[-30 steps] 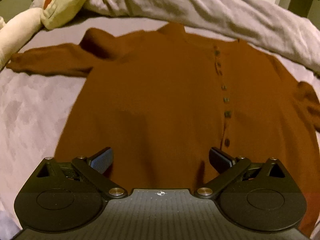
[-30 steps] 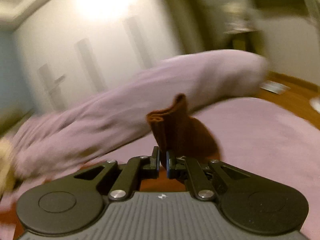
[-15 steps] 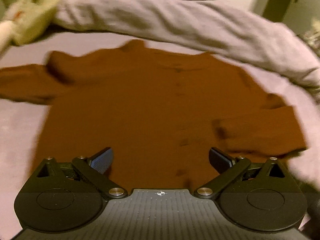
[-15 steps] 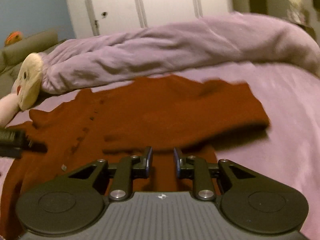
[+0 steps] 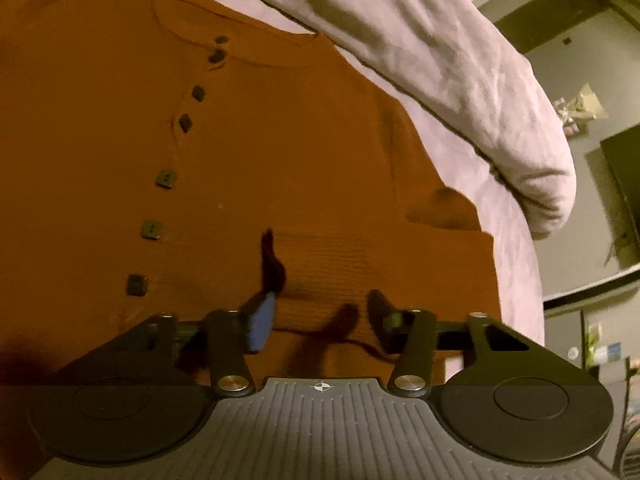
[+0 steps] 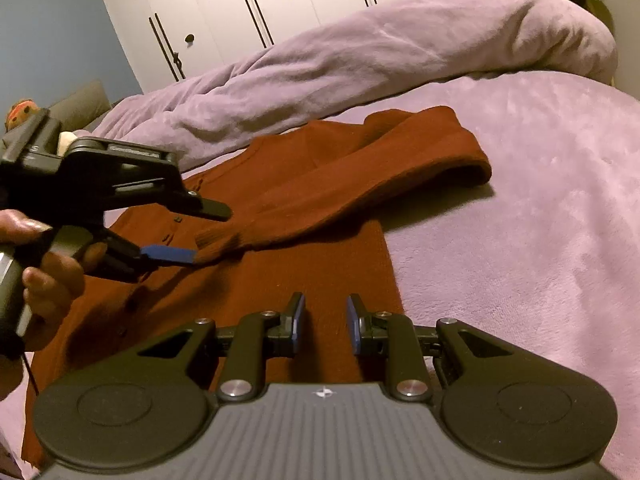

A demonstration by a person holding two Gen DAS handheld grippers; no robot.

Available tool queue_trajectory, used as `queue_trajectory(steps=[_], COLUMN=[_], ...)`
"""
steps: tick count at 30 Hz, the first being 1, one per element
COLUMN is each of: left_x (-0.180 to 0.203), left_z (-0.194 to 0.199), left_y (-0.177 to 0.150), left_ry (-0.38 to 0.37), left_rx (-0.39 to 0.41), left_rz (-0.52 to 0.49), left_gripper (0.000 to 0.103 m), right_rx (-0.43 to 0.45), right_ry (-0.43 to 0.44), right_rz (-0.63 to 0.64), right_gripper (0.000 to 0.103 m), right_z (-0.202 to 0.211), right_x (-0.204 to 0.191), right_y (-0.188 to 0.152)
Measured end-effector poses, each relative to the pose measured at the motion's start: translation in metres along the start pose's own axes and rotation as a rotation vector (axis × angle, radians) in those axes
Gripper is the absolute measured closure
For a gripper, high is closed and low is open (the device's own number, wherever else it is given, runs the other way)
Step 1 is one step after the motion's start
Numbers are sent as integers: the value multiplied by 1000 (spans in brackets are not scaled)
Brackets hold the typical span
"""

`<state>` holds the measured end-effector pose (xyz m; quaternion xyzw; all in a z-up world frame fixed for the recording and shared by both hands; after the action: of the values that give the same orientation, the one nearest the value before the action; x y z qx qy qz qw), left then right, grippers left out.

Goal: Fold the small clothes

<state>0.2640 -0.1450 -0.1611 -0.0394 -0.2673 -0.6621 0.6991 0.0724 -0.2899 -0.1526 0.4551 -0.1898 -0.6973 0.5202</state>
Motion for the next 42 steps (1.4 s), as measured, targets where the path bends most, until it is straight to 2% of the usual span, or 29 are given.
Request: queue_trajectory(steps=[1, 4, 7, 13, 17, 20, 23, 26, 28, 30, 33, 35, 37, 38, 40, 42], left_x=[3, 7, 11, 3, -26, -59, -84, -101, -104, -106, -118, -128, -134, -135, -133, -133], left_z=[-2, -8, 0, 59, 89, 100, 101, 95, 91, 86, 74, 63, 50, 46, 45, 51], left_y=[1, 6, 14, 38, 56, 65, 67, 62, 59, 61, 66, 70, 68, 65, 63, 65], left_ry=[-12, -30, -24, -12, 98, 218, 299, 313, 295, 236, 149, 127, 85, 61, -3, 3], left_rx=[-4, -20, 16, 196, 307, 359, 370, 355, 340, 321, 269, 230, 162, 125, 103, 122], left_rz=[-2, -14, -70, -183, -214, -212, -197, -182, -179, -157, -48, 33, 82, 101, 122, 116], left_gripper=[72, 90, 95, 97, 96, 96, 96, 88, 56, 42, 37, 48, 101, 103, 102, 102], right_rx=[3, 5, 1, 5, 33, 45, 41, 36, 37, 45, 52, 49, 48, 51, 61, 70], right_ry=[1, -1, -5, 4, 2, 13, 19, 30, 54, 85, 112, 90, 85, 89, 92, 95], right_rz=[-1, 1, 1, -46, -85, -108, -115, -135, -173, -225, -283, -272, -284, -293, -312, -333], right_gripper=[81, 81, 81, 81, 81, 81, 81, 81, 81, 81, 78, 78, 78, 78, 78, 74], right_z=[0, -2, -3, -3, -3, -4, -6, -11, -16, -21, -32, -41, -48, -51, -55, -57], right_x=[1, 0, -1, 2, 7, 7, 7, 8, 10, 11, 15, 18, 21, 23, 27, 32], right_y=[-1, -2, -1, 7, 18, 24, 28, 31, 34, 39, 46, 49, 52, 55, 58, 61])
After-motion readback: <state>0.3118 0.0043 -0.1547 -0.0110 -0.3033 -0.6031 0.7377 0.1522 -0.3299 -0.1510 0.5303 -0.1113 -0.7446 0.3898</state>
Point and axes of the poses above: each gripper's, at about its wrist camera, not at the fingertips, and z roughly against the way its jaws point, x to its right, y to its top, the point moved 8 cm from there along -z, roughly the way its jaws point, and after that the axes turned 12 degrees about y, right-handed, at the moved point
